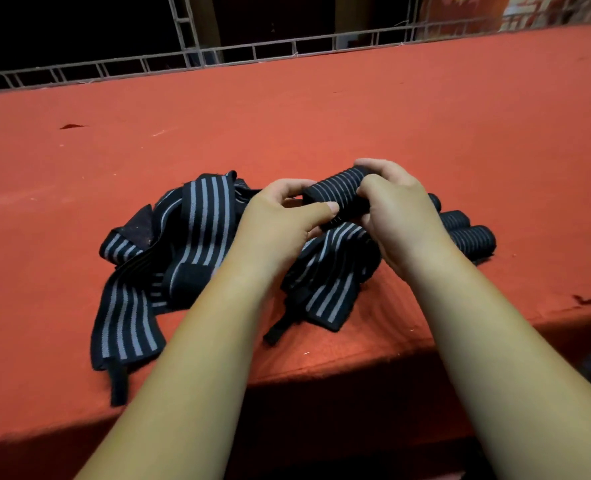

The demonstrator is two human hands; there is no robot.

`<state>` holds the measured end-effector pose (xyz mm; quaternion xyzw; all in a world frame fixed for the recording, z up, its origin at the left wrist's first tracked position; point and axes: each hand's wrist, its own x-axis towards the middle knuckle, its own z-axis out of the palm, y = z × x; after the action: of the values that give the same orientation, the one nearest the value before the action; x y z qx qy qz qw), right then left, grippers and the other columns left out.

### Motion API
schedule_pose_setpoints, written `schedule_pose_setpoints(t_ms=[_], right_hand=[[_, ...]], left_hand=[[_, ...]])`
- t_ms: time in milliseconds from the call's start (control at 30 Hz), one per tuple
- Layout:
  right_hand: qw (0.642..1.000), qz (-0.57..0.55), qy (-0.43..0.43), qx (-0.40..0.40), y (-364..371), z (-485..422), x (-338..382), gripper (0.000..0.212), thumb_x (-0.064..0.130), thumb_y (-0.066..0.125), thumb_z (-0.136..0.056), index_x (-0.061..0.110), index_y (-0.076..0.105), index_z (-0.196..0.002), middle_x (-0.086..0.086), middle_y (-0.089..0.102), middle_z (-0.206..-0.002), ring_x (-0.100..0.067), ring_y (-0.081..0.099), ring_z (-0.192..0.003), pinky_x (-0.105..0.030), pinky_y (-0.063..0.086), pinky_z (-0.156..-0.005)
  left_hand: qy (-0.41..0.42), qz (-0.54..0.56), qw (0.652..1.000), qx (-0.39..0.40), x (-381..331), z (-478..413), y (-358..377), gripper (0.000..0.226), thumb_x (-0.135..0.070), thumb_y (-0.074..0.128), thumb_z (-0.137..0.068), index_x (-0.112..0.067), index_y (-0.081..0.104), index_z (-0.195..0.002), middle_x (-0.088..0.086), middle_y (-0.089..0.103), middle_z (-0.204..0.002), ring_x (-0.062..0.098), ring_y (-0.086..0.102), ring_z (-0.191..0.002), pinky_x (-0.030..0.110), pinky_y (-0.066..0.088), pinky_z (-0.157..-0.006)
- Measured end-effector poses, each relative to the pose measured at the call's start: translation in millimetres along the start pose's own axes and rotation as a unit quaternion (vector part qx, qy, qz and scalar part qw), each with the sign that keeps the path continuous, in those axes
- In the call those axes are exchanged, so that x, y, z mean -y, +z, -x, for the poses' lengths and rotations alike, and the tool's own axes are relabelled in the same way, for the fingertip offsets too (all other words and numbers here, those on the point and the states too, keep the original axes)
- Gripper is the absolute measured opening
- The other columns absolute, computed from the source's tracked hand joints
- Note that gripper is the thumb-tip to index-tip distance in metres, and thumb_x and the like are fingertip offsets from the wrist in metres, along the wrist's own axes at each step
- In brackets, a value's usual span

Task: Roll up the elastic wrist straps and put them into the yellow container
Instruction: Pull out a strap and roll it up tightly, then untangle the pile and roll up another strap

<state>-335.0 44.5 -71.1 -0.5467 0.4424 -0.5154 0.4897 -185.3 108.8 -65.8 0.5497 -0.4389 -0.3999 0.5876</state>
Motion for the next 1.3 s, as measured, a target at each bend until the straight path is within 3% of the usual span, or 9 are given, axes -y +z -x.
schedule_pose_setpoints(t_ms=[167,233,300,400,500,733,1000,1167,1300], right_hand=[[0.998,0.007,0.011,-0.061,-42,-19,-2,0.042,0.026,0.053,-0.076,0.031,0.076,-0.112,0.004,0.079,-0.098,-0.015,0.075,-0.086,-0.04,0.06,-0.08],[0.997,0.01,0.015,-0.08,-58,-24,-4,0.042,0.023,0.053,-0.079,0.03,0.077,-0.114,0.001,0.08,-0.095,-0.019,0.071,-0.079,-0.04,0.057,-0.071],[0.995,-0.002,0.017,-0.097,-72,-32,-8,0.041,0.018,0.054,-0.082,0.03,0.077,-0.114,-0.005,0.081,-0.101,-0.024,0.076,-0.083,-0.051,0.063,-0.075],[0.994,0.02,0.013,-0.111,-88,-44,-13,0.044,0.008,0.055,-0.091,0.032,0.075,-0.122,-0.003,0.077,-0.115,-0.02,0.078,-0.086,-0.039,0.066,-0.074],[0.989,0.077,0.013,-0.126,-96,-59,-19,0.048,0.007,0.054,-0.092,0.031,0.073,-0.129,0.008,0.075,-0.113,-0.018,0.077,-0.092,-0.041,0.066,-0.083],[0.97,0.189,0.031,-0.152,-97,-87,-40,0.067,0.037,0.043,-0.074,0.043,0.063,-0.137,0.009,0.071,-0.129,-0.03,0.06,-0.129,-0.05,0.051,-0.11],[0.948,0.284,0.102,-0.103,-90,-94,-41,0.072,0.032,0.039,-0.074,0.026,0.058,-0.143,-0.008,0.066,-0.141,-0.039,0.052,-0.14,-0.052,0.044,-0.117],[0.934,0.331,0.107,-0.081,-85,-92,-39,0.075,0.03,0.043,-0.092,0.013,0.038,-0.164,-0.017,0.052,-0.158,-0.04,0.038,-0.151,-0.051,0.035,-0.123],[0.942,0.311,0.057,-0.113,-88,-92,-44,0.076,0.031,0.038,-0.084,0.011,0.05,-0.156,-0.013,0.047,-0.162,-0.036,0.04,-0.151,-0.044,0.033,-0.125]], left_hand=[[0.004,-0.035,0.999,0.027,2,-20,49,0.033,-0.009,0.088,-0.088,-0.019,0.073,-0.115,0.006,0.078,-0.103,0.018,0.082,-0.091,0.039,0.067,-0.09],[-0.005,-0.04,0.999,0.037,2,-31,69,0.033,-0.009,0.088,-0.088,-0.018,0.072,-0.115,0.004,0.078,-0.096,0.021,0.083,-0.086,0.042,0.067,-0.09],[-0.006,-0.056,0.997,0.045,5,-44,87,0.034,-0.009,0.088,-0.087,-0.017,0.072,-0.115,0.004,0.08,-0.098,0.022,0.083,-0.086,0.044,0.066,-0.093],[-0.02,-0.063,0.996,0.058,10,-64,108,0.037,-0.001,0.085,-0.089,-0.011,0.069,-0.12,0.006,0.079,-0.104,0.019,0.083,-0.087,0.04,0.066,-0.093],[-0.032,-0.083,0.994,0.066,16,-85,124,0.042,0.002,0.083,-0.089,-0.009,0.067,-0.126,0.014,0.076,-0.116,0.024,0.081,-0.096,0.036,0.068,-0.088],[-0.08,-0.064,0.992,0.075,36,-120,142,0.042,0.0,0.084,-0.09,-0.017,0.071,-0.126,0.014,0.08,-0.112,0.032,0.08,-0.101,0.044,0.066,-0.095],[-0.091,-0.059,0.993,0.046,66,-140,150,0.06,-0.007,0.089,-0.084,-0.022,0.071,-0.139,0.012,0.079,-0.117,0.03,0.081,-0.096,0.048,0.066,-0.091],[-0.078,-0.098,0.992,0.024,69,-141,157,0.06,-0.02,0.086,-0.094,-0.024,0.064,-0.149,0.009,0.078,-0.123,0.024,0.072,-0.07,0.04,0.068,-0.074],[-0.062,-0.114,0.991,0.026,60,-138,157,0.075,-0.025,0.087,-0.093,-0.021,0.052,-0.16,0.012,0.069,-0.141,0.022,0.073,-0.07,0.047,0.069,-0.077]])
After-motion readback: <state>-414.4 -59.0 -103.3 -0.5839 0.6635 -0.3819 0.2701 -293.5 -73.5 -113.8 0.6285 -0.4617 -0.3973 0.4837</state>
